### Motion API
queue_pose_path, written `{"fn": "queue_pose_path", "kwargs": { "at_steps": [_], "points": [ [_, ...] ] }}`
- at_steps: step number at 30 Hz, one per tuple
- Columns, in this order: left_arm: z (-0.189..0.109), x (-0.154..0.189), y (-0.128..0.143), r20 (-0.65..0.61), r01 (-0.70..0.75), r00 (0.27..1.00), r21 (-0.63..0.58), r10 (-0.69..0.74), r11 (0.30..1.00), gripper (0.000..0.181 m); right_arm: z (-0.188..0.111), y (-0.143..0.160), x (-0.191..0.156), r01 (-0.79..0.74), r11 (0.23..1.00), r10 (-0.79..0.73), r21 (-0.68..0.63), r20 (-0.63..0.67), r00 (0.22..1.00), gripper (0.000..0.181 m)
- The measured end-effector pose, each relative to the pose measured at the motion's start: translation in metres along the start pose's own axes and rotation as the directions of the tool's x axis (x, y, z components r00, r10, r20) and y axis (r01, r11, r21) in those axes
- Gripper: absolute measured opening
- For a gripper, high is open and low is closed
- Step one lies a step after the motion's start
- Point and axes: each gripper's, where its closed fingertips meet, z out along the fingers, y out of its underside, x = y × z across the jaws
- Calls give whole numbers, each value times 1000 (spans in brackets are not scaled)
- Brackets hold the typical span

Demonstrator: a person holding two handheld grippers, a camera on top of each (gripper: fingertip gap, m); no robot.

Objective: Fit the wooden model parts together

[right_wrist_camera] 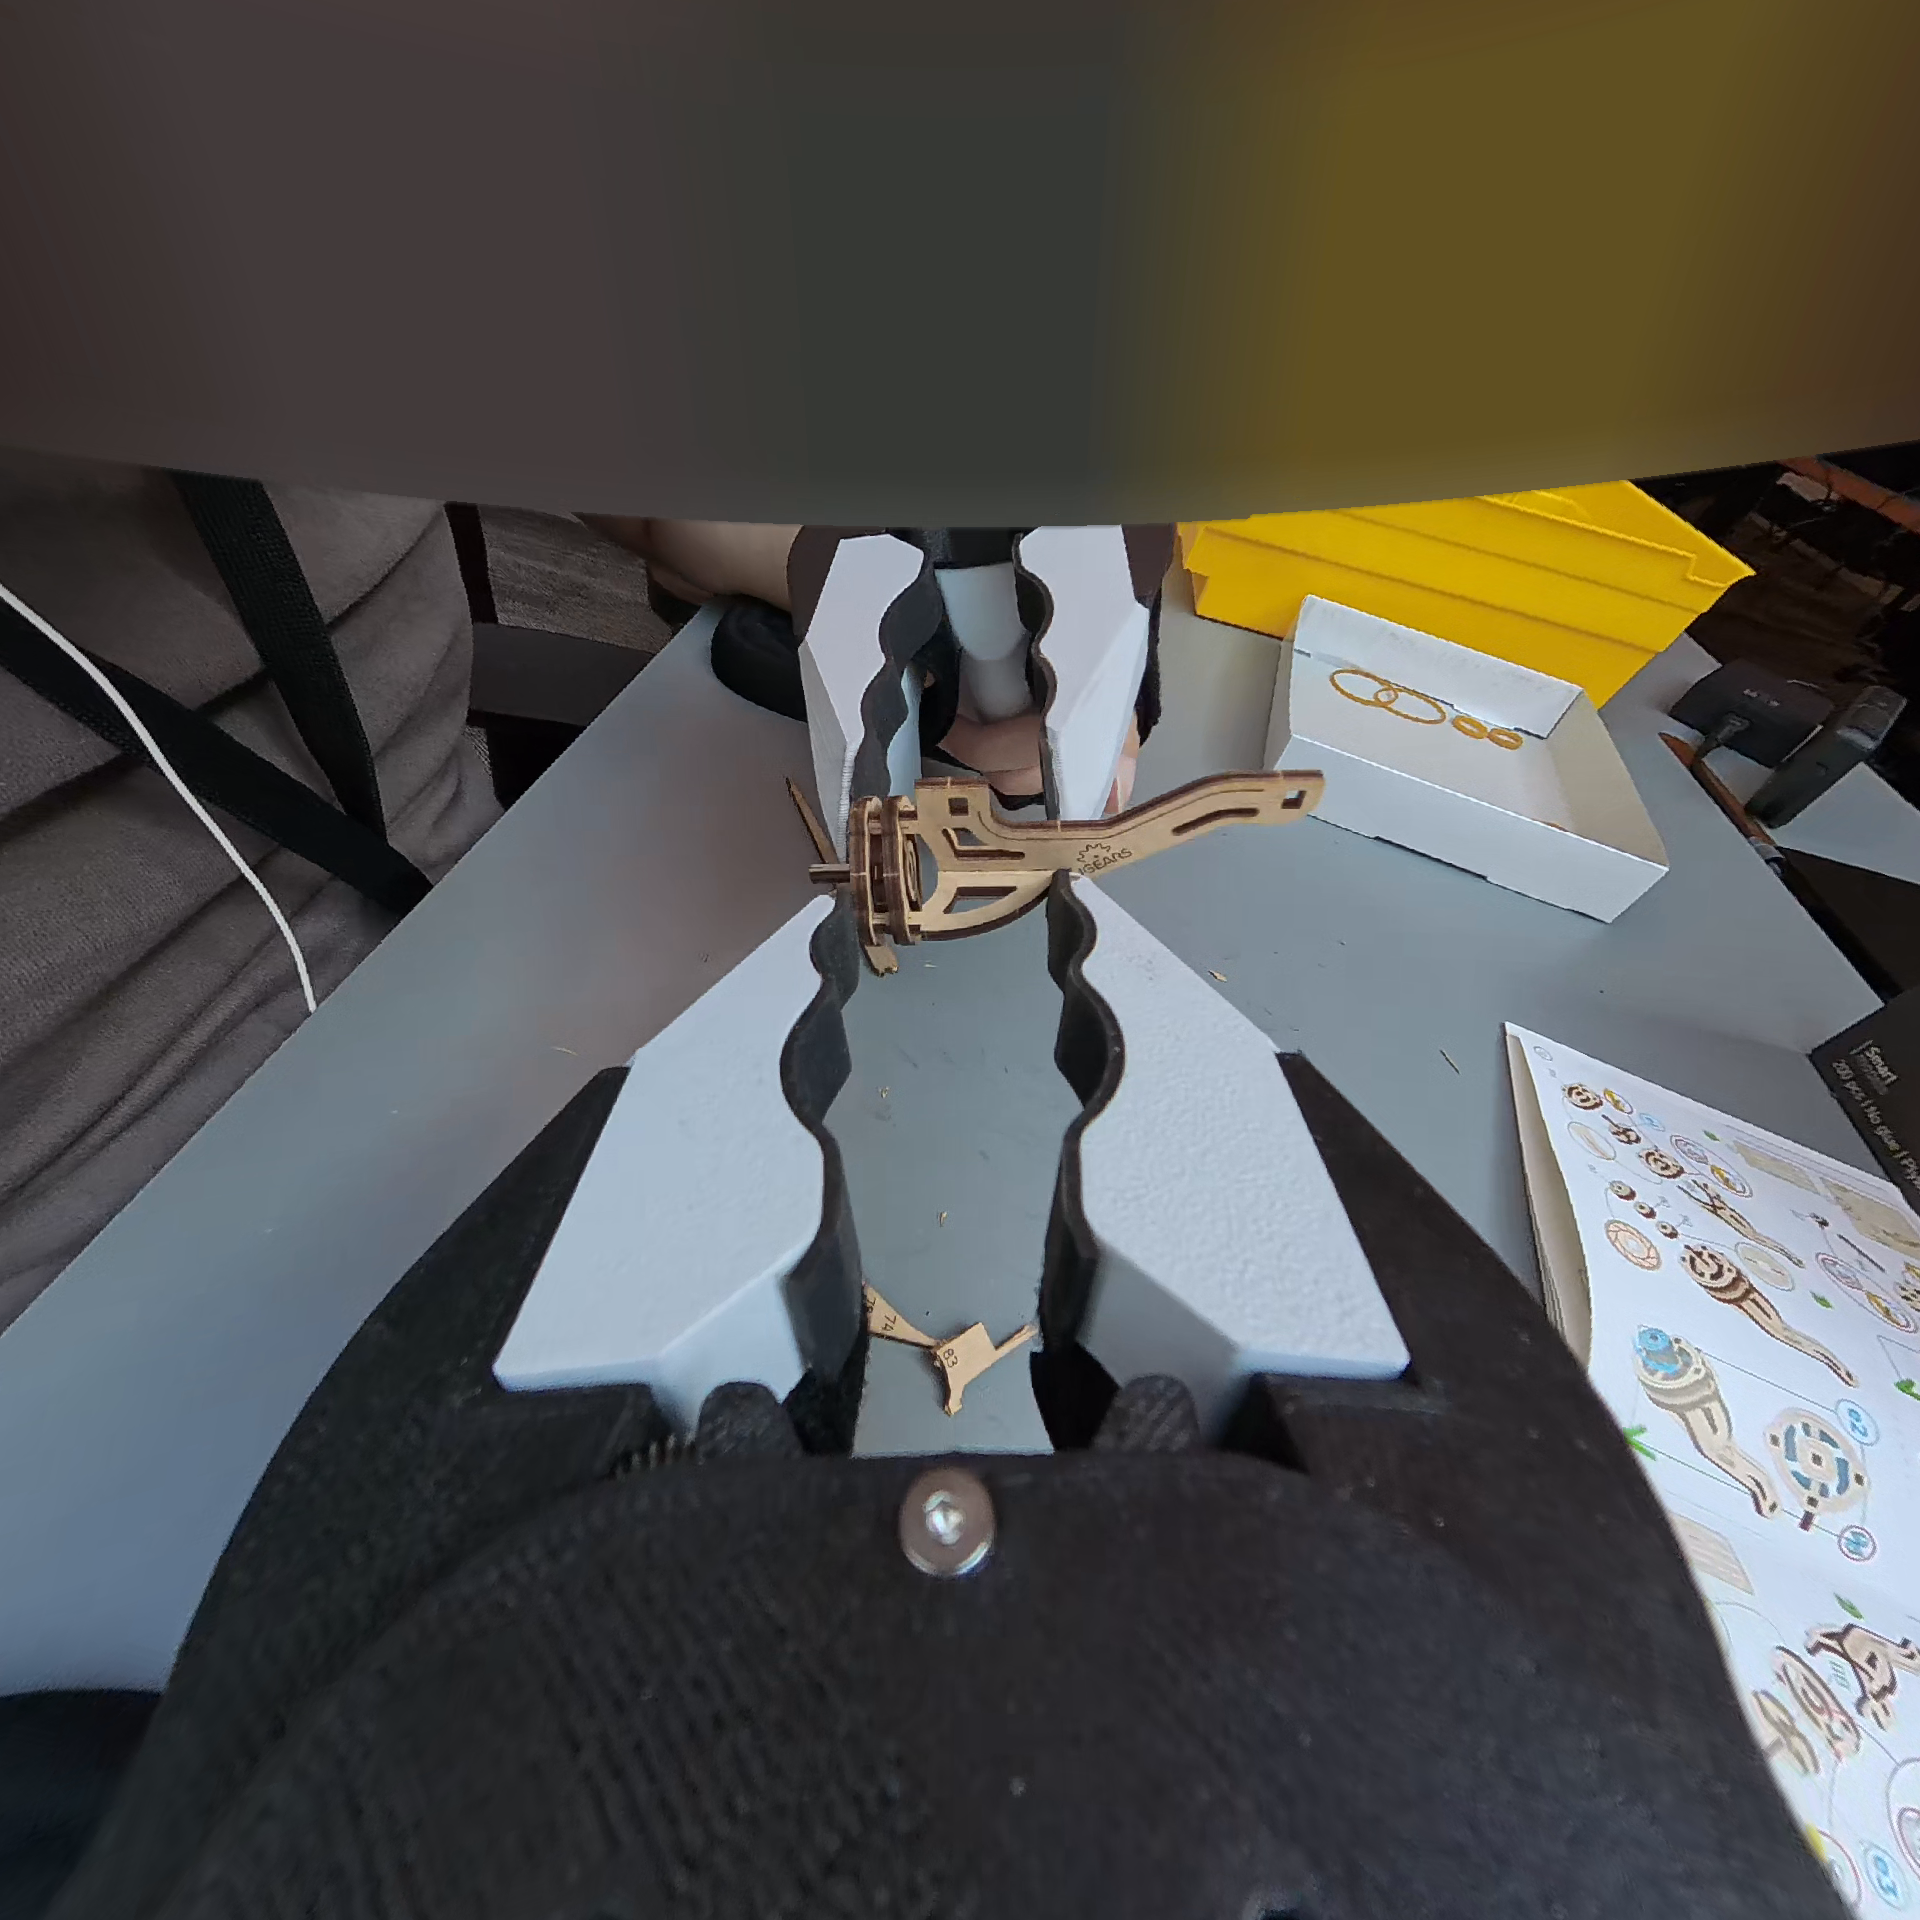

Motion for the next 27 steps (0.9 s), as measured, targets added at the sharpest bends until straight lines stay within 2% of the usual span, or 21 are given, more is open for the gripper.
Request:
{"fn": "queue_pose_path", "kwargs": {
  "at_steps": [13,24,27],
  "points": [
    [-1,0,3,-29,34,999,-14,-35,999,36,1,1,0,-56,998,55,28,24,998,36],
    [0,0,7,-27,23,999,-40,-24,999,35,2,5,1,-46,999,45,7,16,999,36],
    [1,-1,9,-35,73,997,-50,-75,996,36,2,8,2,-45,999,45,-9,11,999,36]
  ]
}}
